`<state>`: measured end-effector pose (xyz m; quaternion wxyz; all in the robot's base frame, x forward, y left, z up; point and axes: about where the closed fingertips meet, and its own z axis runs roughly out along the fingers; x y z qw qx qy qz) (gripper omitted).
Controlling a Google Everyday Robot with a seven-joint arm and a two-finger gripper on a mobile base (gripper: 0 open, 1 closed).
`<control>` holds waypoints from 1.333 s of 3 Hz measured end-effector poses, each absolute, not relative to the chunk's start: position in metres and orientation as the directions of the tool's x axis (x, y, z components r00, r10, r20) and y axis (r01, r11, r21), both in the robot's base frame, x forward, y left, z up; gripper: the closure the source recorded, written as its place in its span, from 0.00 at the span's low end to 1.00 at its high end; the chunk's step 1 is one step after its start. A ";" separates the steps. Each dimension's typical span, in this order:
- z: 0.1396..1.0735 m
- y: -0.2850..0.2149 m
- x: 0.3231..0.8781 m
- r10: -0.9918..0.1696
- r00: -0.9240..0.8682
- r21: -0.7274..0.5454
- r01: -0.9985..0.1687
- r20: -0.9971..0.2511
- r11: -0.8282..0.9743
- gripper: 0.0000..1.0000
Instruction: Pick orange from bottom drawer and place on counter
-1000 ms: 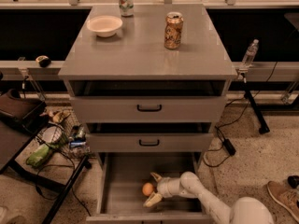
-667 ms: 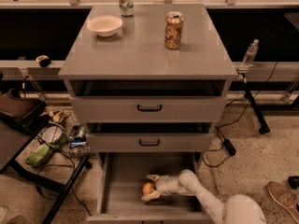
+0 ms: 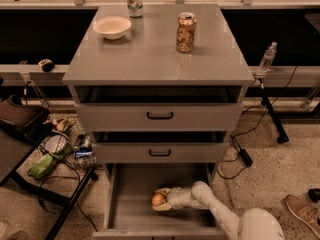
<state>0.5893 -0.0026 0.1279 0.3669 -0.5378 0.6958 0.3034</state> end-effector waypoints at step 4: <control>0.343 -0.036 0.545 -0.467 -0.146 0.087 -0.986 -0.872 0.145 1.00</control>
Offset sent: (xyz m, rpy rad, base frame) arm -0.0146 0.0050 0.1197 0.0561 -0.0134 0.1074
